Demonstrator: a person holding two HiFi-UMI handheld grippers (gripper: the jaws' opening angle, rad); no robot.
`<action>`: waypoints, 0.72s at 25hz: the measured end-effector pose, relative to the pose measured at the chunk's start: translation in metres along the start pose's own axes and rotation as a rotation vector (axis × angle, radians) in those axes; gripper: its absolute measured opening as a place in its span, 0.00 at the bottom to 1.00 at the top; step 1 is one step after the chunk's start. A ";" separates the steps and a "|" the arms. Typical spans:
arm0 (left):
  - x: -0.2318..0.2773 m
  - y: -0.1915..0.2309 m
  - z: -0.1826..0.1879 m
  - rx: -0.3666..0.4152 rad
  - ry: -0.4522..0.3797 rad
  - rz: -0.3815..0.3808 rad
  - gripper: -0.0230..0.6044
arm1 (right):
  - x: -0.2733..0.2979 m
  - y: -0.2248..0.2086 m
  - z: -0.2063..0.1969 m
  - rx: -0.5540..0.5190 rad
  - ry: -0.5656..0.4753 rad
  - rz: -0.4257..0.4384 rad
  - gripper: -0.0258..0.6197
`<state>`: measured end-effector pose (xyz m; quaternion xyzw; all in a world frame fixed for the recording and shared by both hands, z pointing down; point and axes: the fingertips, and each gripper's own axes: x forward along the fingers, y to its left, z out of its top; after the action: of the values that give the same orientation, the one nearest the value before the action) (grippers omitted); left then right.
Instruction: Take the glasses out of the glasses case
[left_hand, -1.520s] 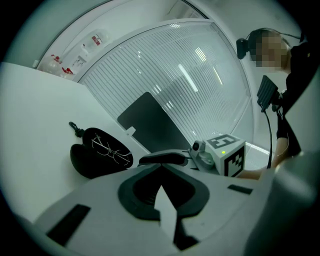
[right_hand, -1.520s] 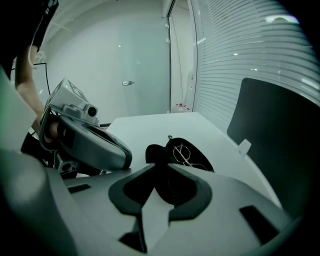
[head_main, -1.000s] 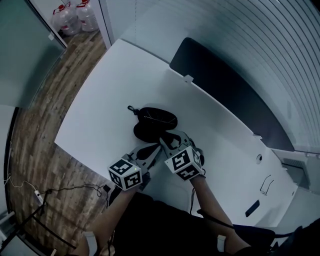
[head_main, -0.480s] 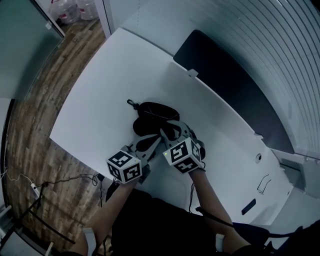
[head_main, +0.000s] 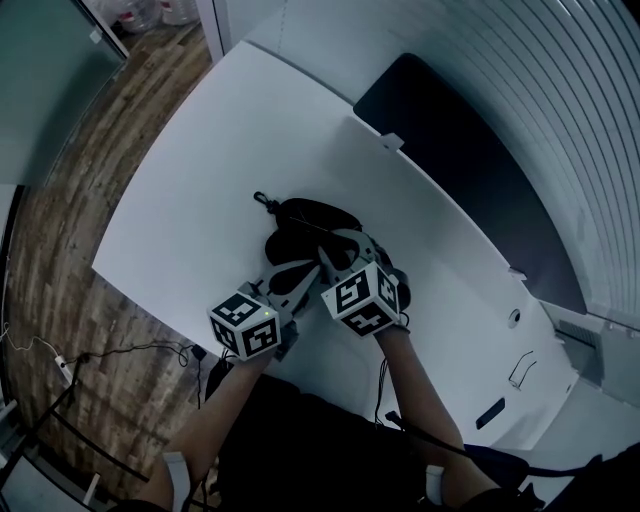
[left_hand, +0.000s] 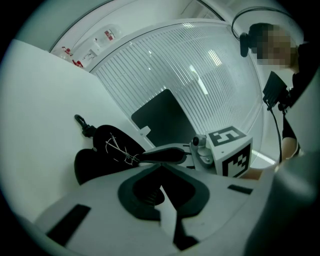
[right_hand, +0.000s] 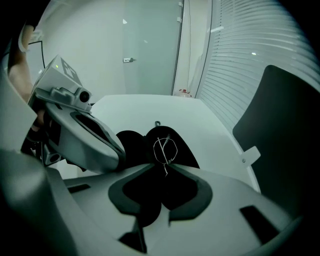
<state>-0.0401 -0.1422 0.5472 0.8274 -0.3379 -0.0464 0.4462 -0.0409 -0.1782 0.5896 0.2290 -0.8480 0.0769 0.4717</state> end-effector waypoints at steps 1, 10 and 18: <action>0.000 0.000 0.000 -0.001 -0.001 -0.001 0.05 | 0.001 0.000 0.000 -0.009 0.006 0.001 0.15; 0.002 -0.001 0.002 0.007 0.001 0.011 0.05 | 0.006 -0.004 -0.002 -0.057 0.053 -0.007 0.15; 0.003 0.001 -0.002 0.004 0.015 0.021 0.05 | 0.008 -0.009 -0.002 -0.065 0.073 -0.004 0.15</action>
<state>-0.0377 -0.1426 0.5495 0.8250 -0.3432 -0.0347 0.4477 -0.0387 -0.1880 0.5961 0.2123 -0.8317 0.0566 0.5099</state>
